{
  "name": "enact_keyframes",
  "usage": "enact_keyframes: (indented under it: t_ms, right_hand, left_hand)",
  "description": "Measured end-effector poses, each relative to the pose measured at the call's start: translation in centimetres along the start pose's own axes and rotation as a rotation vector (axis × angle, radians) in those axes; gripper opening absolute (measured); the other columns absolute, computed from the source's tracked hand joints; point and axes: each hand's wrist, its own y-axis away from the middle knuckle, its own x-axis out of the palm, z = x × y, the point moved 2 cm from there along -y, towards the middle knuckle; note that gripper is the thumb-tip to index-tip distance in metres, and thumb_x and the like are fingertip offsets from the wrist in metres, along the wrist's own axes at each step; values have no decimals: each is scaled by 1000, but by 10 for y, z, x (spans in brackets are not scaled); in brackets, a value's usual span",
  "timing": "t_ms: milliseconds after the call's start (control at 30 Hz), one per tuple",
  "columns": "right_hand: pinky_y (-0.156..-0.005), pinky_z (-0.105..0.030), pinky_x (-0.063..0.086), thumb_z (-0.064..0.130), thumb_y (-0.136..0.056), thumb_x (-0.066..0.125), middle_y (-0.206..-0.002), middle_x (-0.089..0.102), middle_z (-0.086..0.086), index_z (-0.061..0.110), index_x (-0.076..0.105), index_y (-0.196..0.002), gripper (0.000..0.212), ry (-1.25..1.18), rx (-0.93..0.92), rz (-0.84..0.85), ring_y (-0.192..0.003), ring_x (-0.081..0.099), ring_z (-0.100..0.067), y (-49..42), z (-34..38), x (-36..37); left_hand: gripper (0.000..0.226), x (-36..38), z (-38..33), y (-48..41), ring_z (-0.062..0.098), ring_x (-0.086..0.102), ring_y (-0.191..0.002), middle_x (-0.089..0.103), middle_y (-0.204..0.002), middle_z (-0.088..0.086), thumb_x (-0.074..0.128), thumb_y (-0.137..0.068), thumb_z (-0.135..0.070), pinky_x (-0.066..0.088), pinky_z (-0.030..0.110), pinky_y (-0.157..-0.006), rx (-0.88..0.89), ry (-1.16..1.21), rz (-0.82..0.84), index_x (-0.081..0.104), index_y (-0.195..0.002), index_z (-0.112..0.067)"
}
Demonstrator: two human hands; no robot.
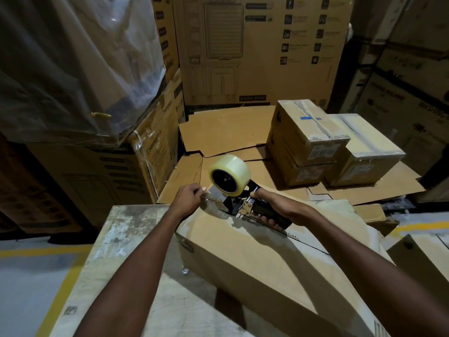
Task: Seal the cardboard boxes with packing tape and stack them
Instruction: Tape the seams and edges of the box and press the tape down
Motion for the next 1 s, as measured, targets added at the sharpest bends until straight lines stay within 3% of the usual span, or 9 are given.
enact_keyframes:
  t_ms: [100,233,500,633,700,733,833,933,1000]
  right_hand:
    - [-50,-28,36,61,-100,39,-68,54,-4,11,59,-81,57,4,14,13,-53,43,-17,0,0,1]
    - [-50,-27,35,61,-101,37,-68,53,-4,10,58,-85,58,7,20,23,-53,43,-17,-1,0,2]
    - [-51,-27,35,62,-101,36,-69,53,-3,11,60,-86,59,21,19,30,-54,43,-16,-1,1,2]
    - [-50,-26,36,61,-101,35,-69,53,-4,8,61,-88,60,7,7,26,-53,43,-16,-1,-3,4]
    - [-52,-28,36,60,-101,35,-69,53,-5,6,60,-92,61,17,-5,26,-53,44,-17,-3,-4,4]
    - [-52,-29,36,60,-101,35,-69,53,-5,5,59,-94,61,21,-8,27,-54,44,-17,-3,-4,4]
    - [-54,-29,38,59,-102,36,-71,55,-6,2,60,-96,62,14,-15,45,-55,46,-18,-2,-3,3]
    - [-56,-29,43,59,-101,38,-76,57,-11,0,58,-102,62,-10,20,98,-59,52,-21,0,-5,-1]
    - [-63,-33,46,64,-95,46,-84,59,-16,-1,59,-106,67,-27,48,132,-65,56,-25,-2,-9,-4]
  left_hand:
    - [38,1,4,-1,18,37,-67,45,-72,3,52,-106,-34,28,33,-61,13,19,43,41,-74,-16]
    - [32,6,8,-8,19,38,-79,43,-86,6,45,-107,-35,29,36,-71,-122,130,171,39,-82,-17]
    - [11,3,-8,-8,19,39,-84,45,-95,9,36,-103,-15,30,38,-72,-269,215,285,44,-95,-17]
    - [31,3,-8,0,19,44,-97,47,-101,2,21,-110,-31,35,36,-81,-393,289,346,46,-97,-21]
    - [45,5,-6,3,27,49,-122,53,-131,6,19,-111,-32,39,41,-100,-420,335,368,57,-126,-13]
    - [43,5,-5,2,30,49,-125,51,-140,11,23,-111,-29,39,43,-101,-385,290,345,56,-130,-10]
    - [29,-2,2,5,32,54,-120,57,-135,15,37,-108,-21,45,43,-95,-184,108,196,64,-116,-16]
    - [37,-16,-6,27,27,51,-134,58,-144,8,43,-108,-28,41,38,-106,64,-23,69,64,-136,-14]
    - [41,-17,-15,42,19,40,-144,47,-155,0,40,-110,-35,33,40,-115,246,-229,126,58,-142,-19]
